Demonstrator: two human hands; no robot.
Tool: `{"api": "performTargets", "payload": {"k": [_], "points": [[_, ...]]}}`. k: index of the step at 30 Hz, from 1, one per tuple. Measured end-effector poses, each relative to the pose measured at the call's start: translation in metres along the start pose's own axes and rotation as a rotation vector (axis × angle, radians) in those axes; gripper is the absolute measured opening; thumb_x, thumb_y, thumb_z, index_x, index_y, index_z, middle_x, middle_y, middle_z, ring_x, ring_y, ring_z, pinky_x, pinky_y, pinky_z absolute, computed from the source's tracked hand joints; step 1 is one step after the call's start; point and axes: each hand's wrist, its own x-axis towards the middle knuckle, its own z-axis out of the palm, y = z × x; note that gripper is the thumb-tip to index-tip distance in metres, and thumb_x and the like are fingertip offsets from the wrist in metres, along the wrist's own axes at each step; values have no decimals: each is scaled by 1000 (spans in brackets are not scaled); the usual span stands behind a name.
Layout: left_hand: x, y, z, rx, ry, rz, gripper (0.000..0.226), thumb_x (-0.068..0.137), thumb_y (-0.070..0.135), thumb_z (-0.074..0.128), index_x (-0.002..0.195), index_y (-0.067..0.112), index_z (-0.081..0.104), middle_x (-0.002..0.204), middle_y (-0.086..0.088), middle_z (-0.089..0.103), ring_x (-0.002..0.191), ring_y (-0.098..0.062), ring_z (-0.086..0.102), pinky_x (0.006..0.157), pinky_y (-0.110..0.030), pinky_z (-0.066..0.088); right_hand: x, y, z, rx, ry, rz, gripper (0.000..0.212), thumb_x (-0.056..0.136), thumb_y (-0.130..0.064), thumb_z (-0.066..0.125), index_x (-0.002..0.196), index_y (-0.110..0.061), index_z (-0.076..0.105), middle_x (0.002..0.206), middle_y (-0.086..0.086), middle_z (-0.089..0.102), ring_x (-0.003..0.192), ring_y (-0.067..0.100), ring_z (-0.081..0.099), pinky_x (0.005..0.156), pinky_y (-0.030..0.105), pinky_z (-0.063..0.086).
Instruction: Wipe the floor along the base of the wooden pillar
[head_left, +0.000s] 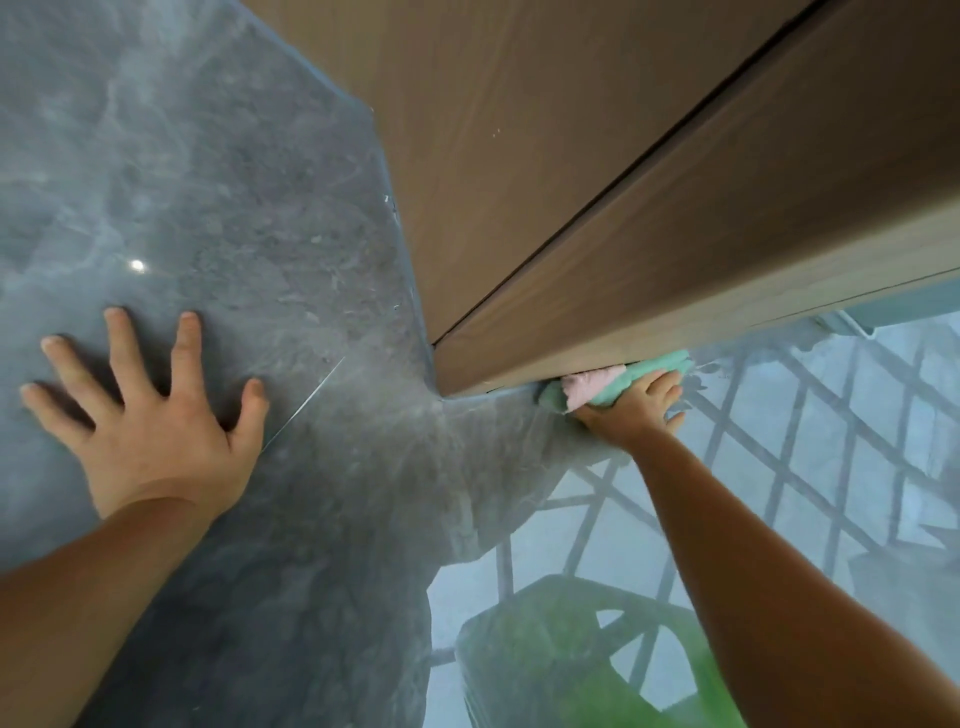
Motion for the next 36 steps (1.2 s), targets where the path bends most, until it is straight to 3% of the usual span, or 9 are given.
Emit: {"api": "performTargets", "payload": {"k": [4, 8, 10, 13, 17, 22, 27, 31, 36], "points": [[-2, 1, 0, 0, 7, -5, 80, 87, 71, 29, 155, 30, 20, 168, -18, 8, 148, -59, 5, 111, -79, 14, -69, -31, 34, 58, -65, -210, 173, 23, -107, 36, 150, -3, -20, 160, 21, -22, 147, 37, -22, 116, 53, -10], [-1, 1, 0, 12, 17, -2, 79, 87, 70, 31, 155, 31, 21, 167, -18, 9, 148, -59, 5, 111, -79, 13, -121, -48, 56, 182, -104, -441, 151, 41, -94, 57, 152, -5, 8, 162, 17, -13, 148, 33, -20, 116, 49, -13], [-1, 0, 1, 19, 28, -9, 79, 87, 69, 31, 155, 30, 21, 167, -18, 10, 148, -59, 5, 111, -79, 12, -122, -40, 45, 333, -103, -486, 110, 54, -79, 72, 132, -6, 42, 153, 12, 24, 145, 35, 18, 121, 44, 16], [-2, 0, 1, 33, 37, -4, 79, 88, 69, 32, 155, 29, 22, 167, -18, 9, 149, -58, 2, 113, -78, 9, -116, -22, 28, 601, 83, -368, 67, 68, -56, 82, 119, -18, 60, 113, -13, 58, 106, 14, 56, 81, 11, 42], [-3, 4, 1, 53, 57, -12, 80, 88, 69, 32, 157, 28, 23, 168, -19, 10, 150, -55, -1, 116, -74, 2, -118, -30, 31, 651, 189, -338, 76, 70, -54, 81, 128, -13, 54, 130, 4, 58, 118, 20, 53, 99, 37, 45], [-2, 3, 2, 78, 49, -10, 79, 88, 67, 33, 157, 28, 23, 168, -19, 9, 151, -53, -2, 118, -72, -1, -145, -70, 74, 408, 146, -349, 112, 68, -65, 76, 149, -5, 27, 163, 15, 7, 150, 29, 3, 120, 50, 6], [-5, 3, 2, 143, -1, -8, 78, 92, 69, 27, 158, 28, 18, 168, -20, 7, 151, -55, -3, 117, -72, -3, -156, -68, 71, 333, 251, -304, 72, 73, -63, 71, 128, -20, 51, 148, 7, 38, 128, 32, 35, 101, 48, 27], [-6, 13, -37, 250, -295, -71, 81, 92, 71, 22, 160, 29, 10, 170, -16, -5, 152, -52, -4, 119, -67, 8, -193, -62, 49, 286, -67, -422, 39, 79, -47, 71, 111, -26, 62, 115, 4, 64, 107, 30, 57, 91, 43, 41], [-104, 76, -131, -590, -654, -335, 54, 101, 52, 39, 146, 24, 45, 145, -13, 52, 128, -32, 53, 105, -39, 41, -286, -43, -14, 439, -342, -344, 46, 63, -49, 86, 82, -23, 52, 78, -3, 63, 72, 20, 59, 62, 27, 47]]}}
